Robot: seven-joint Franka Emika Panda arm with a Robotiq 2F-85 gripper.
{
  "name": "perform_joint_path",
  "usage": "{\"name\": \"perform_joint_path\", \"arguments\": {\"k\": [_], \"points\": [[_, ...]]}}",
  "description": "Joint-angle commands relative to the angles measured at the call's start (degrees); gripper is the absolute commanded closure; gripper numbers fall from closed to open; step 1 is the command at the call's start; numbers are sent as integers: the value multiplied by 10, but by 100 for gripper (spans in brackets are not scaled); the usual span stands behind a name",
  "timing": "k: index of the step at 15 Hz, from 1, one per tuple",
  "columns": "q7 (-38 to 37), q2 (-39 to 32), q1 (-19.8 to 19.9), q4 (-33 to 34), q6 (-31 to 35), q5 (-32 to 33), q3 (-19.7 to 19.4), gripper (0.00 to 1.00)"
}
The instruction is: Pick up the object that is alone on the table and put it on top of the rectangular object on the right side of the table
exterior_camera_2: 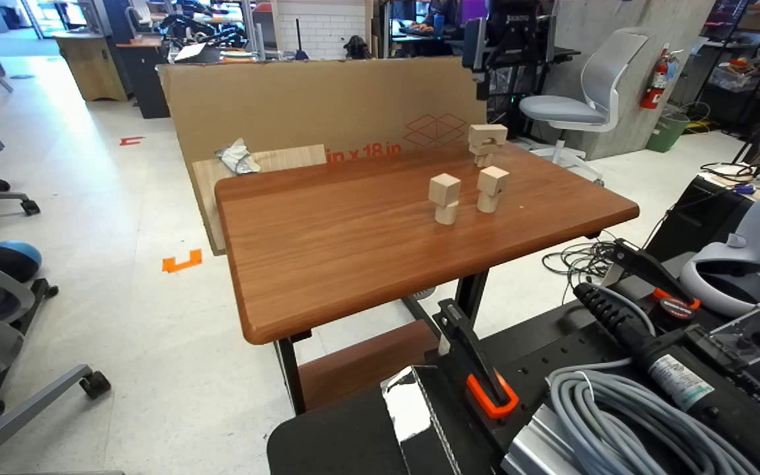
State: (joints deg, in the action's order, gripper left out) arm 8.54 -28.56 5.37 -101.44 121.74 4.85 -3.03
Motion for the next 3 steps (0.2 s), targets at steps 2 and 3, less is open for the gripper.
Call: {"name": "perform_joint_path", "arguments": {"k": [2, 3], "points": [[0, 5, 1, -9, 6, 0, 1, 0], [0, 5, 1, -10, 7, 0, 1, 0]]}}
